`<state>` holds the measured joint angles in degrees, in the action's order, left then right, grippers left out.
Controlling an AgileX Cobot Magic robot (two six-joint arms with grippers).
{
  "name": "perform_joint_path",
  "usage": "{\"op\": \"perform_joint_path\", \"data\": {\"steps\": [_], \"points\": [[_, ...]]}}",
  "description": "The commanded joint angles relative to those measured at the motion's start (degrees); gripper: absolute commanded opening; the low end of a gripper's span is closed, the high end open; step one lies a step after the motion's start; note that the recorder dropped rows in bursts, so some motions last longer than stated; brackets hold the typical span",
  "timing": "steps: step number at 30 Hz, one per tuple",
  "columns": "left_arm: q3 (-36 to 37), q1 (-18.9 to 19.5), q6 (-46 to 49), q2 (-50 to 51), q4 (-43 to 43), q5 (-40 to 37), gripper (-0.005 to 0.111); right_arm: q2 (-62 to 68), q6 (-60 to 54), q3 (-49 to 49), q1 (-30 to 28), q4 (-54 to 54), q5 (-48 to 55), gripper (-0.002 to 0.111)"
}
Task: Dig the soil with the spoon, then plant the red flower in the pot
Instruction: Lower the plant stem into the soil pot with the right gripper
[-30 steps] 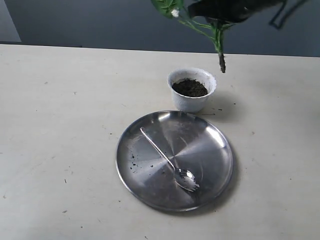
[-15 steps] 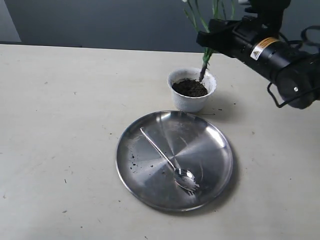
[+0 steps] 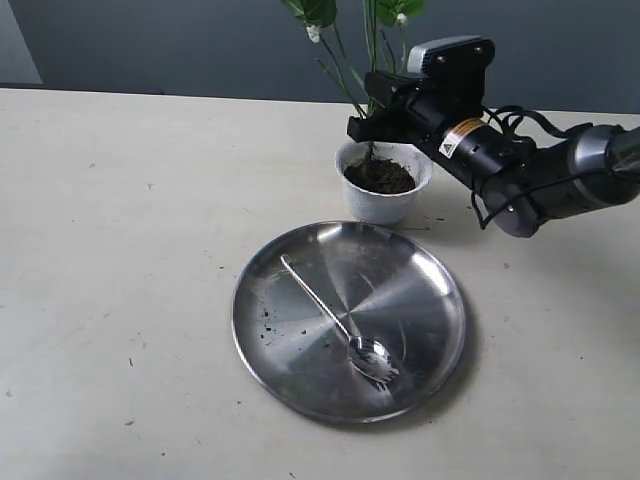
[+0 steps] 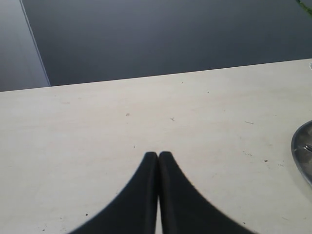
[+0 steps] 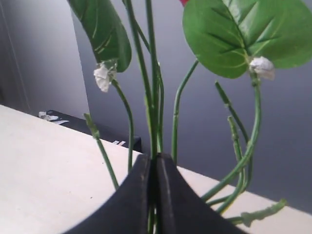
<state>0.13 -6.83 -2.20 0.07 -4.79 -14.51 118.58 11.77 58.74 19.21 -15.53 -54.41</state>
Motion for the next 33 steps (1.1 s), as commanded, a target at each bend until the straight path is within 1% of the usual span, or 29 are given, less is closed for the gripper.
{"op": "perform_joint_path", "data": {"steps": [1,3,7,10,13,17,26,33], "points": [[-0.1,-0.3,-0.2,-0.1,0.0,0.8,0.001,0.8,-7.9,1.5,-0.3,-1.5,-0.9,-0.001],[-0.1,-0.3,-0.2,-0.1,0.0,0.8,0.001,0.8,-11.1,1.5,-0.4,-1.7,1.9,-0.001],[-0.1,-0.3,-0.2,-0.1,0.0,0.8,0.001,1.9,-10.3,1.5,-0.4,-3.2,9.6,-0.001],[-0.1,-0.3,-0.2,-0.1,0.0,0.8,0.001,4.0,-6.4,1.5,-0.4,-6.9,10.2,-0.001],[-0.1,-0.3,-0.2,-0.1,0.0,0.8,0.001,4.4,-3.0,1.5,-0.4,-7.1,10.1,-0.001],[-0.1,-0.3,-0.2,-0.1,0.0,0.8,0.001,4.3,-2.5,1.5,-0.4,-6.9,10.3,-0.001],[-0.1,-0.3,-0.2,-0.1,0.0,0.8,0.001,3.5,-2.5,1.5,-0.4,-7.0,18.9,-0.001],[-0.1,-0.3,-0.2,-0.1,0.0,0.8,0.001,0.6,-1.7,1.5,-0.4,-6.2,25.3,-0.001]]}}
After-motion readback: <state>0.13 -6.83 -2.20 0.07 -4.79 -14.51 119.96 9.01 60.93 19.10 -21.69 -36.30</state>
